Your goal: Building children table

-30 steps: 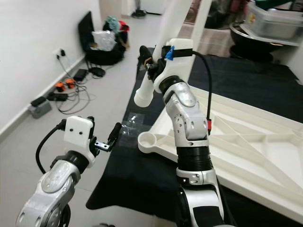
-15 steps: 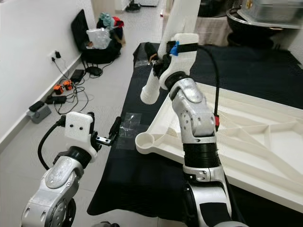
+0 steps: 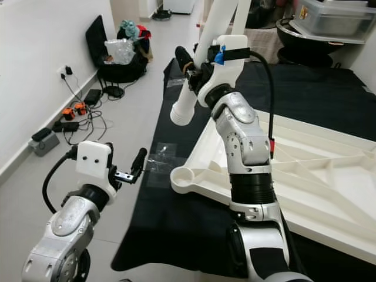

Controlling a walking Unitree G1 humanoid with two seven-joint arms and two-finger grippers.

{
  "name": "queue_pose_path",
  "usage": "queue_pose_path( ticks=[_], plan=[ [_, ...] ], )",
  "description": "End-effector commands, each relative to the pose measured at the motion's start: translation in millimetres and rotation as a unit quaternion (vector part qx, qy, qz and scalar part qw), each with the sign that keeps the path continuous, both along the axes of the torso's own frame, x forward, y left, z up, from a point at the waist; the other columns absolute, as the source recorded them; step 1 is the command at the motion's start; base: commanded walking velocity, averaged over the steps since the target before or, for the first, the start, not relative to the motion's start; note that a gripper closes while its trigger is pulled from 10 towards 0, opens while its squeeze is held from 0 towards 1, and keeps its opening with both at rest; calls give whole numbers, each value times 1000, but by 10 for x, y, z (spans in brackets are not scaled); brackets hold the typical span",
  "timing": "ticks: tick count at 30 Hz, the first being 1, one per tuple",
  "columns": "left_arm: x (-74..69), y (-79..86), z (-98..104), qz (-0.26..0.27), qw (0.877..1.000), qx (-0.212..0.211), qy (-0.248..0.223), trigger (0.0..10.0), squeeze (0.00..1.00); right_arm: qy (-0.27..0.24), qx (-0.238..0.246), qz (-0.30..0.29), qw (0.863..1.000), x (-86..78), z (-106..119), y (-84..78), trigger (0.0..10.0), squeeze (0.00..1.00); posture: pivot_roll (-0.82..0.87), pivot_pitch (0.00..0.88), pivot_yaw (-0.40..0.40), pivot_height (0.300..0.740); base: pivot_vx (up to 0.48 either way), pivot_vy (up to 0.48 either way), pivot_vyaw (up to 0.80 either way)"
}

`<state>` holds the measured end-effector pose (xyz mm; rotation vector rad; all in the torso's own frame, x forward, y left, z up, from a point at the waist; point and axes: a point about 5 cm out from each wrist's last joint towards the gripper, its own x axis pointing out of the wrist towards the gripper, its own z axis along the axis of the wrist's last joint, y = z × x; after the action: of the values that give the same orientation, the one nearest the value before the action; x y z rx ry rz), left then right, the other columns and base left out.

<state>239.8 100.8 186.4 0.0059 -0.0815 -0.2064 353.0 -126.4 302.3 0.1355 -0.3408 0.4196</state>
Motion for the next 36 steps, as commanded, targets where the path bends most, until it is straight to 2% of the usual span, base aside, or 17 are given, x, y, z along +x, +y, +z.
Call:
queue_pose_path(
  ticks=[1, 11, 13, 21, 31, 36],
  plan=[
    [-13, 21, 11, 6, 1000, 0, 1, 10000, 0, -9, -1, -2, 1000, -15, 27, 7, 10000, 0, 10, 46, -51, 740, 0, 0, 0],
    [4, 19, 32, 10, 1000, 4, -2, 10000, 0, -13, -3, -25, 1000, -7, 45, -54, 10000, 0, 9, 57, -48, 740, 0, 0, 0],
    [23, 38, 47, 18, 1000, 21, -8, 10000, 0, -11, 1, -26, 1000, -1, 41, -46, 10000, 0, 13, 64, -50, 740, 0, -144, 0],
    [67, 131, 28, 50, 999, 4, 9, 10000, 0, -8, -6, -34, 999, 19, 40, -58, 10000, 0, 10, 75, -50, 740, 0, -35, 0],
    [70, 144, 45, 52, 999, 1, 9, 10000, 0, -5, -9, -45, 999, 53, 56, -106, 10000, 0, 9, 94, -57, 740, 0, 0, 0],
    [51, 143, 45, 51, 999, -1, 11, 10000, 0, 3, -13, -44, 999, 66, 30, -122, 10000, 0, 7, 103, -59, 740, 0, 0, -684]
  ],
)
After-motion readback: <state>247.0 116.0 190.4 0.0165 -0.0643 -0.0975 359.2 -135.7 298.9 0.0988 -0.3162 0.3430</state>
